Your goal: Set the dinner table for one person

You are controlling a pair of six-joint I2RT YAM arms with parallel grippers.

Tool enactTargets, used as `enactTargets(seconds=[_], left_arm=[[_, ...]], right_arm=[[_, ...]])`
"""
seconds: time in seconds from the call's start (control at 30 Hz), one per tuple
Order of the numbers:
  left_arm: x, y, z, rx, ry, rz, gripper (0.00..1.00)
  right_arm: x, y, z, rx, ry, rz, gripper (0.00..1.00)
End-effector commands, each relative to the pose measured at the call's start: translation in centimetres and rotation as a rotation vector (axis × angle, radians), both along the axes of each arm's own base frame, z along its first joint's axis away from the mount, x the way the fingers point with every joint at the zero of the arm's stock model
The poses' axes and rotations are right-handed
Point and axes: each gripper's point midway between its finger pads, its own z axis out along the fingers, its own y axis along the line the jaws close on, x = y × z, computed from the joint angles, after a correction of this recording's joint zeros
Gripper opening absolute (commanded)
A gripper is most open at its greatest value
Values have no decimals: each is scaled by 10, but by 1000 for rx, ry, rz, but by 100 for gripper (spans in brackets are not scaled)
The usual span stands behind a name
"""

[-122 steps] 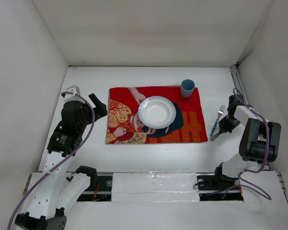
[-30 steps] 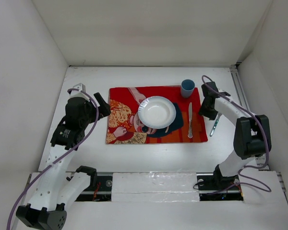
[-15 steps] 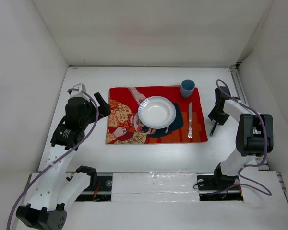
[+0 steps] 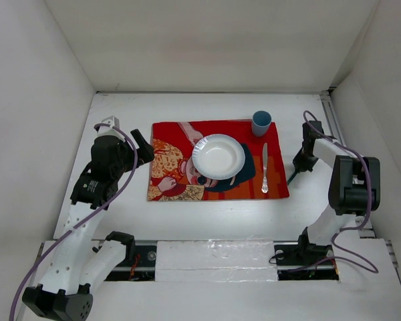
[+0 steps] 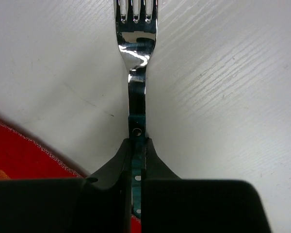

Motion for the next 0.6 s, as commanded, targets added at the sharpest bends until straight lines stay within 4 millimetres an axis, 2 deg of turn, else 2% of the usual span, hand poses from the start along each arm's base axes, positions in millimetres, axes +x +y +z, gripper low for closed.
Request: enactTargets(seconds=[0.0, 0.03, 0.13, 0.27, 0.3, 0.37, 0.4, 0.43, 0.5, 0.53, 0.57], left_arm=[[4, -3, 14, -3, -50, -17, 100], [4, -3, 14, -3, -50, -17, 100], [5, -3, 12, -1, -41, -17, 100], [7, -2, 9, 5, -33, -9, 100], [7, -2, 9, 5, -33, -9, 100], [7, -2, 9, 5, -33, -9, 100], [7, -2, 9, 5, -33, -9, 100], [8, -3, 7, -1, -23, -5, 100], [8, -1, 7, 4, -24, 3, 100], [8, -1, 7, 4, -24, 3, 100], [8, -1, 7, 4, -24, 3, 100]], right_arm=[[4, 3, -7, 38, -11, 16, 0], [4, 0, -6, 21, -9, 10, 0], [5, -6, 16, -49, -58, -30, 0], [14, -6, 66, -131, -174, -67, 0], [17, 4, 87, -145, -216, -50, 0], [22, 15, 109, -187, -269, -39, 0], [25, 41, 119, -171, -297, 22, 0], [32, 58, 132, -161, -327, 60, 0], [38, 96, 141, -119, -361, 144, 0], [41, 137, 147, -90, -384, 231, 0], [42, 162, 148, -68, -389, 288, 0]])
